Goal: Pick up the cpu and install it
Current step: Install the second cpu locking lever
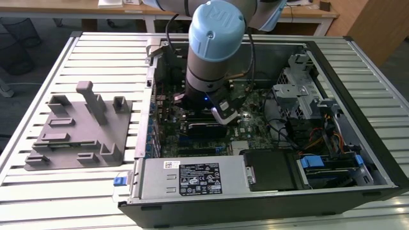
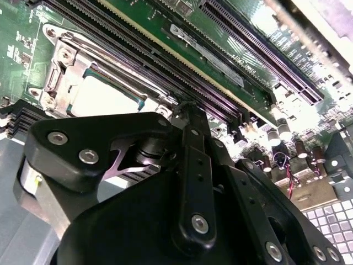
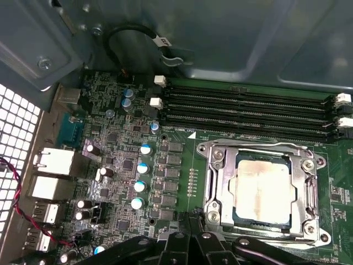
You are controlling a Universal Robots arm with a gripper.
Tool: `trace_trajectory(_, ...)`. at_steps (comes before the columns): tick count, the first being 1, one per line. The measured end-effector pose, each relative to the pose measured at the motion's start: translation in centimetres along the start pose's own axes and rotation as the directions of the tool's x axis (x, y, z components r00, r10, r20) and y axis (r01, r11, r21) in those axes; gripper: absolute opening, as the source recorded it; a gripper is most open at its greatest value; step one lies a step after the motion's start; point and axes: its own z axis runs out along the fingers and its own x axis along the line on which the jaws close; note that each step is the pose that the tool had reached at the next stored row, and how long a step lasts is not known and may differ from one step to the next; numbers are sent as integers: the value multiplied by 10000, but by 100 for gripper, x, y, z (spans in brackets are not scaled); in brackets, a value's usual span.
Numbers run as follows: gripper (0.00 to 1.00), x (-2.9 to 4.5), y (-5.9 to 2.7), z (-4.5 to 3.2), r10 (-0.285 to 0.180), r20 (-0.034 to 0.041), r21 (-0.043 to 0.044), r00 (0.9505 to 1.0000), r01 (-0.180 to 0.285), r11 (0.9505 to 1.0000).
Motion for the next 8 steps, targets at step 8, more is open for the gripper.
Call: trace_trajectory(8, 11, 6, 9, -23, -1, 3, -5, 10000, 1, 10000)
